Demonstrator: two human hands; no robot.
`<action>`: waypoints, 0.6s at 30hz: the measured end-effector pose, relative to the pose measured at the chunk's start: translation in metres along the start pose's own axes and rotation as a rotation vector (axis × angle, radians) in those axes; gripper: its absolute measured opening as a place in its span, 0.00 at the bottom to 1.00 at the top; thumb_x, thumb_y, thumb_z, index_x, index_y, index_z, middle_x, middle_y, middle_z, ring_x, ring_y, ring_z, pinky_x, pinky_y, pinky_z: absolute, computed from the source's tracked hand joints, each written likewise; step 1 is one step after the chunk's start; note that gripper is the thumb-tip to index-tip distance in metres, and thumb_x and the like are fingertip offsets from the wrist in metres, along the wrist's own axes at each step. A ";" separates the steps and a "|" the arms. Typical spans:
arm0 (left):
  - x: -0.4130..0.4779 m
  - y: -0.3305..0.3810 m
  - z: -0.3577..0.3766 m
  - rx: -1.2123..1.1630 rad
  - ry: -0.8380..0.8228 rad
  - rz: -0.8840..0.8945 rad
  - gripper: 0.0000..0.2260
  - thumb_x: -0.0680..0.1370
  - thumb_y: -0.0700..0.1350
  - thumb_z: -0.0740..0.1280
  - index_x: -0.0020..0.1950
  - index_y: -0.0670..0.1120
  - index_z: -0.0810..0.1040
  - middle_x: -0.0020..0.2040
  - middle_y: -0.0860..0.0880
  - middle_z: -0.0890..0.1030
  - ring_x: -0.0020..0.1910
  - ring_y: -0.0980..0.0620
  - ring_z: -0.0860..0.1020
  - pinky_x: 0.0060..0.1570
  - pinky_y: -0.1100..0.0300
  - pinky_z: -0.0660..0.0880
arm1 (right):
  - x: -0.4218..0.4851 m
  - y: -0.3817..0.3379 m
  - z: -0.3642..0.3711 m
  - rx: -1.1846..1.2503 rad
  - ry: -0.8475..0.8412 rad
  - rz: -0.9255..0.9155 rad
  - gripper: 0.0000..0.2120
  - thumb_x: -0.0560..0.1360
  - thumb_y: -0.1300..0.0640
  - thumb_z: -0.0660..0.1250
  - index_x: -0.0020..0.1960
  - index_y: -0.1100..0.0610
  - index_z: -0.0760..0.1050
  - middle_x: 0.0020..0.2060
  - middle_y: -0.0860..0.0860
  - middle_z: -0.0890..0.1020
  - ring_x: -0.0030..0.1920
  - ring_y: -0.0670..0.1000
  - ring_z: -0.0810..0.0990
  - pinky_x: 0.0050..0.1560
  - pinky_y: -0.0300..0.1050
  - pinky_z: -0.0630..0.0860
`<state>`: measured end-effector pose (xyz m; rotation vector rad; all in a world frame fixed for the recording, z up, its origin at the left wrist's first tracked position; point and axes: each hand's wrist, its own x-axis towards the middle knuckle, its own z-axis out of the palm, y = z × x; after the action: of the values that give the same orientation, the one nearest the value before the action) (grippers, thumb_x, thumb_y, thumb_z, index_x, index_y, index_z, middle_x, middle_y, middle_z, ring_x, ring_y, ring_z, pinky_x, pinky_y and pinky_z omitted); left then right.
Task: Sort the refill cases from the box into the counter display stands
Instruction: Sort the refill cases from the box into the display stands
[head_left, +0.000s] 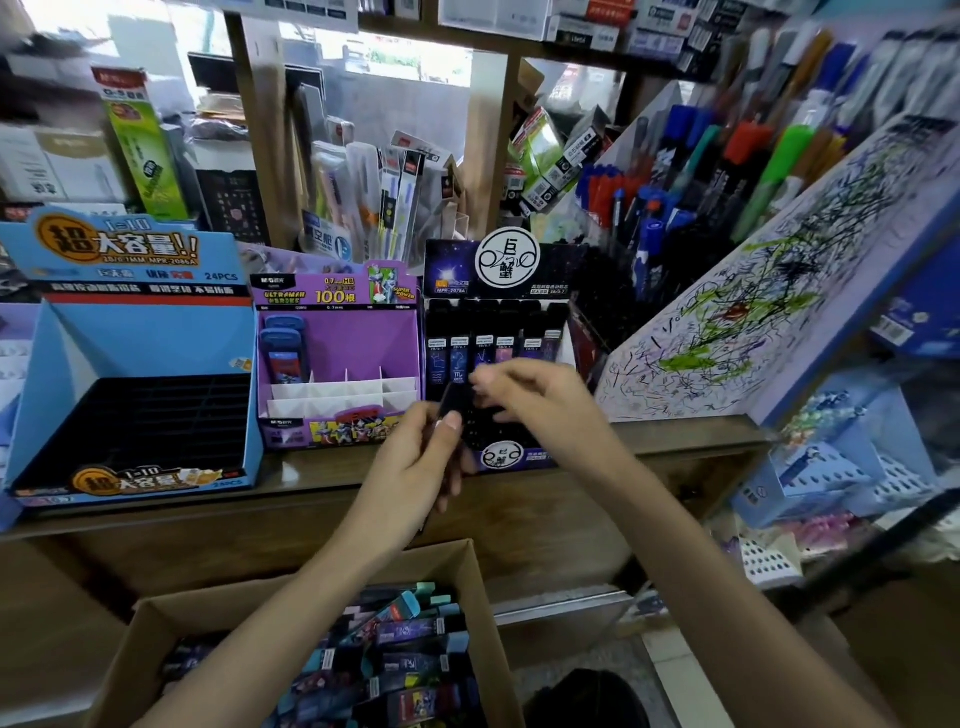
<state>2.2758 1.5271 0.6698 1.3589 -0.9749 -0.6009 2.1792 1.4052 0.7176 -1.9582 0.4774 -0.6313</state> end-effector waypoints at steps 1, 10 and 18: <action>0.004 0.003 0.006 0.025 -0.010 0.025 0.05 0.80 0.50 0.56 0.50 0.49 0.69 0.34 0.51 0.79 0.29 0.55 0.74 0.25 0.61 0.71 | -0.003 -0.001 0.003 0.029 -0.006 -0.021 0.07 0.76 0.54 0.66 0.42 0.44 0.79 0.38 0.41 0.83 0.42 0.40 0.81 0.44 0.36 0.78; 0.054 0.002 0.013 0.699 -0.128 0.230 0.21 0.75 0.56 0.65 0.64 0.47 0.70 0.60 0.51 0.72 0.57 0.57 0.71 0.55 0.64 0.67 | 0.029 -0.018 -0.089 -0.043 0.327 -0.079 0.05 0.74 0.61 0.69 0.45 0.52 0.79 0.36 0.47 0.82 0.38 0.45 0.79 0.41 0.42 0.79; 0.050 -0.035 0.008 1.285 -0.341 0.315 0.29 0.77 0.59 0.62 0.74 0.50 0.60 0.74 0.52 0.61 0.71 0.53 0.61 0.68 0.59 0.58 | 0.057 0.009 -0.100 -0.522 0.234 -0.071 0.10 0.74 0.60 0.70 0.54 0.57 0.80 0.44 0.53 0.83 0.42 0.47 0.79 0.47 0.30 0.76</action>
<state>2.3001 1.4759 0.6467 2.1521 -1.9765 0.1394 2.1623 1.2991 0.7608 -2.4104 0.7808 -0.8492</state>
